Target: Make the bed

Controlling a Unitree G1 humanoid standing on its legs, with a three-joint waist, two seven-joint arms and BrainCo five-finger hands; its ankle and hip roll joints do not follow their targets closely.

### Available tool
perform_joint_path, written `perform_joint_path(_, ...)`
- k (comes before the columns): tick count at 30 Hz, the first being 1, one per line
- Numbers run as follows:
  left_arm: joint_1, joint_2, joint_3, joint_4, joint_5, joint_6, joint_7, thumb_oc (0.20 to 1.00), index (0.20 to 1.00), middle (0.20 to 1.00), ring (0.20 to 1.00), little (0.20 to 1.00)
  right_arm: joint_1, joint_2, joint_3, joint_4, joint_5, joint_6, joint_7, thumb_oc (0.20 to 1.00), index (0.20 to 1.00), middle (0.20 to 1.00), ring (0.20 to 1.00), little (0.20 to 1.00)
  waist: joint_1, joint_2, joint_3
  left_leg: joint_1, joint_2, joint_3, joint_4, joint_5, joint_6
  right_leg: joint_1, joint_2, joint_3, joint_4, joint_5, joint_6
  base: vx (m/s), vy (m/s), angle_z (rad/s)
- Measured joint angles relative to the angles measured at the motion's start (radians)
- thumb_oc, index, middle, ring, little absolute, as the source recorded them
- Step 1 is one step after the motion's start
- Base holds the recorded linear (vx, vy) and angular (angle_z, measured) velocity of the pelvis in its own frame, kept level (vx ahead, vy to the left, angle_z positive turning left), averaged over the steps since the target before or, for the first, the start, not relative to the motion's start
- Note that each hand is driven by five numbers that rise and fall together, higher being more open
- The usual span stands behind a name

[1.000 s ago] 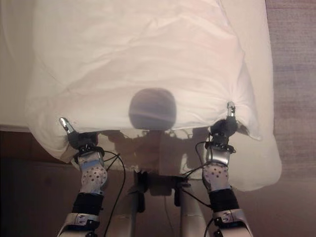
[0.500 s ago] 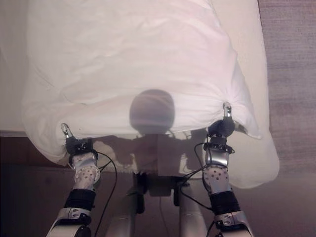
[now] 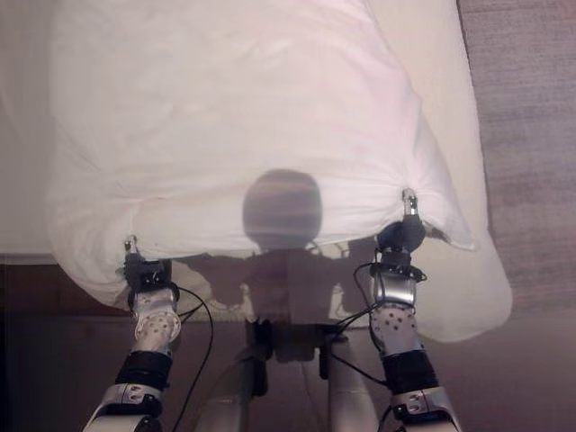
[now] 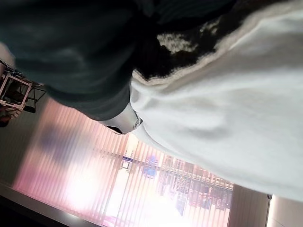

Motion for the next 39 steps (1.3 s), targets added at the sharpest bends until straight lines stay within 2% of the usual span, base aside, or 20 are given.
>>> perform_joint_path(8,0.062,-0.056,-0.006,-0.068,0.001,-0.026,-0.03,0.2,0.2,0.2,0.2,0.2,0.053,-0.016,-0.002,0.036,0.0,0.0,0.0,0.2,0.2,0.2,0.2,0.2,0.001,-0.003,0.001,0.056,-0.011,-0.052,0.049,0.003,-0.014,0.063,-0.004,-0.023,0.068,-0.028,-0.005,-0.03,-0.149,0.13)
perform_joint_path(12,0.137,-0.066,-0.005,-0.204,0.004,-0.051,-0.029,0.2,0.2,0.2,0.2,0.2,0.055,-0.02,0.0,0.058,0.0,0.017,0.0,0.2,0.2,0.2,0.2,0.2,0.004,-0.04,0.002,0.071,0.012,-0.137,0.068,-0.023,-0.019,0.062,-0.023,0.005,0.092,-0.07,-0.063,0.0,0.083,0.1)
perform_joint_path(15,0.128,-0.067,-0.006,-0.221,0.034,-0.077,-0.025,0.2,0.2,0.2,0.2,0.2,0.081,-0.005,-0.001,0.063,0.0,0.018,0.002,0.2,0.2,0.2,0.2,0.2,0.0,-0.076,0.004,0.11,0.129,-0.227,0.009,-0.046,-0.054,0.055,-0.01,0.012,0.079,-0.051,-0.05,-0.02,0.365,0.09)
perform_joint_path(16,0.124,-0.07,-0.013,-0.221,0.042,-0.078,-0.023,0.2,0.2,0.2,0.2,0.2,0.088,-0.006,-0.005,0.075,0.0,0.017,0.006,0.2,0.2,0.2,0.2,0.2,-0.004,-0.078,0.005,0.116,0.211,-0.206,-0.045,-0.051,-0.073,0.043,-0.01,0.007,0.082,-0.047,-0.025,0.0,0.484,0.08)
perform_joint_path(18,0.125,-0.07,-0.042,-0.22,0.042,-0.076,-0.022,0.2,0.2,0.2,0.2,0.2,0.1,-0.008,-0.017,0.081,0.002,0.014,0.003,0.2,0.2,0.2,0.2,0.2,-0.003,-0.073,0.006,0.125,0.245,-0.16,-0.111,-0.054,-0.077,0.031,-0.029,0.008,0.078,-0.033,-0.005,-0.01,0.696,0.01)
perform_joint_path(20,0.12,-0.066,-0.057,-0.227,0.042,-0.076,-0.023,0.2,0.2,0.2,0.2,0.2,0.104,-0.01,-0.019,0.071,0.002,0.005,-0.005,0.2,0.2,0.2,0.2,0.2,-0.015,-0.066,0.005,0.122,0.204,-0.13,-0.089,-0.056,-0.07,0.032,-0.062,0.007,0.058,-0.014,0.034,0.01,0.73,-0.1)
perform_joint_path(21,0.113,-0.066,-0.065,-0.231,0.042,-0.075,-0.031,0.2,0.2,0.2,0.2,0.2,0.119,-0.011,-0.025,0.072,0.001,-0.001,-0.003,0.2,0.2,0.2,0.2,0.2,-0.024,-0.057,0.006,0.117,0.174,-0.157,-0.062,-0.008,-0.117,0.034,-0.074,0.029,0.035,0.003,0.06,0.02,0.741,-0.07)
perform_joint_path(22,0.105,-0.062,-0.079,-0.231,0.039,-0.074,-0.031,0.2,0.2,0.2,0.2,0.2,0.126,-0.006,-0.029,0.063,0.005,-0.003,-0.005,0.2,0.2,0.2,0.2,0.2,-0.02,-0.058,0.006,0.09,0.141,-0.152,-0.031,-0.01,-0.122,0.038,-0.107,0.036,0.005,0.019,0.084,0.11,1.07,0.28)
perform_joint_path(23,0.082,-0.073,-0.124,-0.23,0.04,-0.064,-0.032,0.2,0.2,0.2,0.2,0.2,0.147,-0.032,-0.06,0.036,0.01,-0.009,-0.006,0.2,0.2,0.2,0.2,0.2,-0.042,-0.042,0.009,0.055,0.09,-0.077,0.022,-0.006,-0.106,0.065,-0.194,0.015,-0.052,0.043,0.103,0.08,0.628,0.5)
perform_joint_path(24,0.078,-0.073,-0.134,-0.237,0.041,-0.061,-0.034,0.2,0.2,0.2,0.2,0.2,0.156,-0.034,-0.061,0.04,0.013,-0.013,-0.007,0.2,0.2,0.2,0.2,0.2,-0.053,-0.04,0.011,0.052,0.069,-0.063,0.029,-0.009,-0.087,0.082,-0.214,0.032,-0.078,0.052,0.115,0.14,0.858,0.58)
perform_joint_path(26,0.135,-0.047,-0.159,-0.213,0.059,-0.049,-0.058,0.2,0.2,0.2,0.2,0.2,0.193,-0.018,-0.045,0.049,0.01,-0.008,-0.012,0.2,0.2,0.2,0.2,0.2,-0.046,-0.02,0.017,0.062,0.024,0.033,0.144,-0.087,-0.001,0.17,-0.306,-0.047,-0.215,0.191,0.082,0.04,0.535,-0.19)
perform_joint_path(27,0.154,-0.048,-0.155,-0.218,0.059,-0.05,-0.057,0.2,0.2,0.2,0.2,0.2,0.201,-0.008,-0.042,0.05,0.01,-0.007,-0.012,0.2,0.2,0.2,0.2,0.2,-0.031,-0.017,0.015,0.08,0.026,0.049,0.135,-0.098,0.007,0.184,-0.318,-0.055,-0.25,0.202,0.071,-0.03,0.613,-0.8)
perform_joint_path(29,0.162,-0.046,-0.15,-0.236,0.065,-0.055,-0.058,0.2,0.2,0.2,0.2,0.2,0.196,0.001,-0.036,0.041,0.008,-0.005,-0.011,0.2,0.2,0.2,0.2,0.2,-0.018,-0.002,0.01,0.062,-0.003,0.04,0.143,-0.118,0.033,0.191,-0.289,-0.029,-0.194,0.161,0.083,-0.06,0.416,-0.62)
perform_joint_path(30,0.166,-0.047,-0.146,-0.245,0.078,-0.056,-0.057,0.2,0.2,0.2,0.2,0.2,0.195,0.014,-0.033,0.033,0.008,-0.002,-0.013,0.2,0.2,0.2,0.2,0.2,0.006,-0.007,0.008,0.06,-0.024,0.024,0.126,-0.102,0.044,0.144,-0.229,-0.045,-0.106,0.092,0.121,-0.04,0.18,-0.52)
perform_joint_path(31,0.173,-0.047,-0.14,-0.25,0.078,-0.053,-0.052,0.2,0.2,0.2,0.2,0.2,0.192,0.015,-0.027,0.033,0.008,-0.001,-0.013,0.2,0.2,0.2,0.2,0.2,0.0,-0.005,0.006,0.058,-0.038,0.031,0.109,-0.097,0.056,0.139,-0.175,-0.057,-0.085,0.077,0.11,-0.05,0.259,-0.51)
perform_joint_path(32,0.178,-0.053,-0.121,-0.267,0.079,-0.049,-0.041,0.2,0.2,0.2,0.2,0.2,0.185,0.007,-0.009,0.032,0.006,-0.002,-0.014,0.2,0.2,0.2,0.2,0.2,-0.005,-0.006,0.006,0.058,-0.046,0.012,0.078,-0.067,0.059,0.102,-0.099,-0.042,0.038,-0.008,0.089,-0.02,0.103,-0.04)
perform_joint_path(33,0.179,-0.06,-0.123,-0.272,0.08,-0.045,-0.036,0.2,0.2,0.2,0.2,0.2,0.192,-0.001,-0.003,0.032,0.006,-0.003,-0.015,0.2,0.2,0.2,0.2,0.2,-0.013,-0.007,0.002,0.06,-0.055,0.018,0.062,-0.057,0.058,0.119,-0.057,-0.056,0.011,-0.02,0.004,0.0,0.165,0.15)
perform_joint_path(34,0.183,-0.063,-0.12,-0.285,0.08,-0.041,-0.033,0.2,0.2,0.2,0.2,0.2,0.193,-0.008,0.001,0.043,0.003,-0.001,-0.015,0.2,0.2,0.2,0.2,0.2,-0.034,-0.002,0.005,0.059,-0.061,0.014,0.058,-0.051,0.064,0.126,-0.022,-0.025,0.017,-0.017,-0.007,-0.02,0.128,0.31)
perform_joint_path(35,0.185,-0.056,-0.12,-0.297,0.08,-0.029,-0.028,0.2,0.2,0.2,0.2,0.2,0.192,-0.006,0.013,0.05,-0.001,-0.001,-0.023,0.2,0.2,0.2,0.2,0.2,-0.053,-0.016,0.006,0.071,-0.069,0.006,0.05,-0.044,0.065,0.13,0.03,0.006,0.059,-0.051,0.019,-0.03,0.11,0.15)
perform_joint_path(39,0.207,-0.051,-0.118,-0.336,0.094,-0.025,-0.021,0.2,0.2,0.2,0.2,0.2,0.179,-0.022,0.038,0.042,-0.031,-0.001,-0.023,0.2,0.2,0.2,0.2,0.2,-0.032,-0.031,-0.003,0.1,-0.066,0.053,-0.012,-0.019,0.064,0.135,0.022,-0.017,0.0,-0.009,-0.051,-0.02,0.019,-0.33)
